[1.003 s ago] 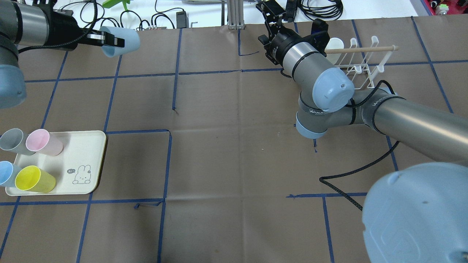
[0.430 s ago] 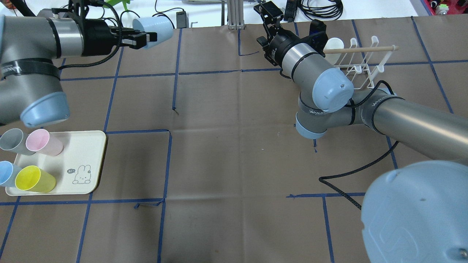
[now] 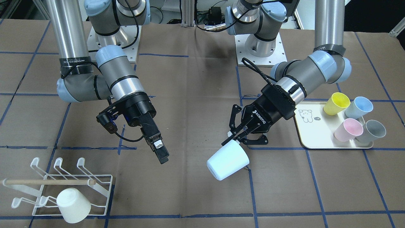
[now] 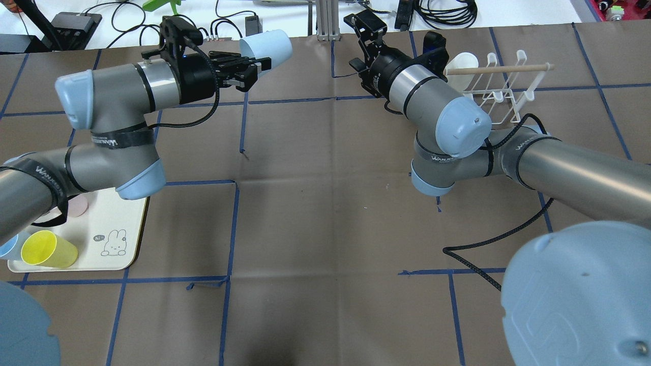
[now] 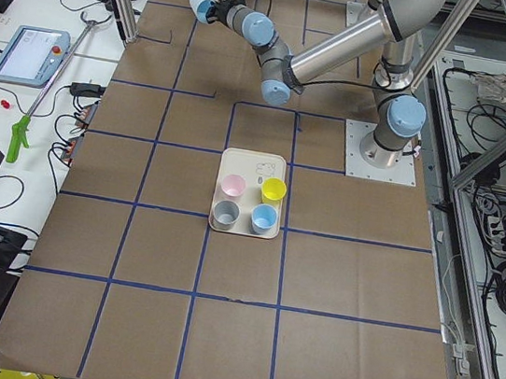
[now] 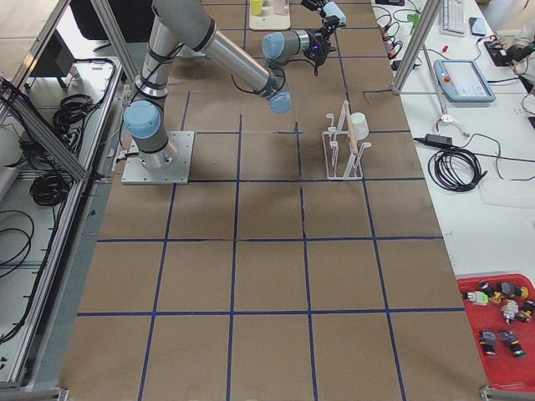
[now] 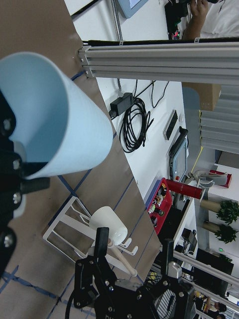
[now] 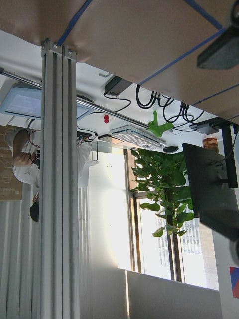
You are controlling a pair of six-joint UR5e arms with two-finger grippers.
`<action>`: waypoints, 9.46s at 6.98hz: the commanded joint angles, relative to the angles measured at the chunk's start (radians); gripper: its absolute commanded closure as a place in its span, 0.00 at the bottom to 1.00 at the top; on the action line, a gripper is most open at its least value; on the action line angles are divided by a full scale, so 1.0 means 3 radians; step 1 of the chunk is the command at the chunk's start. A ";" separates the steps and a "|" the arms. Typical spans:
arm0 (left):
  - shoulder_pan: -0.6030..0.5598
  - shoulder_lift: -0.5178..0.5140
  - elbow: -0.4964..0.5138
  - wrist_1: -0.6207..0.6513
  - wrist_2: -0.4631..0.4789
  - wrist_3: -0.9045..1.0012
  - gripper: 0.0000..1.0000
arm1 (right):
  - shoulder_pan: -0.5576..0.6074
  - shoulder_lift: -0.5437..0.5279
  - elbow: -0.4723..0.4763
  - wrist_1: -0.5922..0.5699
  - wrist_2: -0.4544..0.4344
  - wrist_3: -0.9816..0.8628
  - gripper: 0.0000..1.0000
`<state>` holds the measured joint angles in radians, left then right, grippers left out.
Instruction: Transfer IKEA cup to right arm and place on rack
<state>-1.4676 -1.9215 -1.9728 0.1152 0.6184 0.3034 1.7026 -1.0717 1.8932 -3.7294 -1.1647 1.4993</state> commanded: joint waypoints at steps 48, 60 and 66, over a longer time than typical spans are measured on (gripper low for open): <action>0.0249 0.0187 -0.0246 0.0395 0.0019 -0.0582 0.05 | -0.0321 0.0407 -0.0538 0.0047 0.0171 -0.2098 0.56; -0.0257 0.0647 0.2086 -0.6119 0.3312 -0.0985 0.01 | -0.1544 0.0274 -0.0242 0.0047 -0.0449 -0.5335 0.78; -0.0236 0.0903 0.1468 -0.5336 0.3150 -0.0919 0.02 | -0.1610 0.0499 -0.0389 0.0026 -0.0403 -0.5289 0.79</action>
<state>-1.5395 -1.6540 -1.5076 -1.5480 1.5851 0.0237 1.2197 -0.9434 1.8041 -3.7209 -1.2871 -0.0892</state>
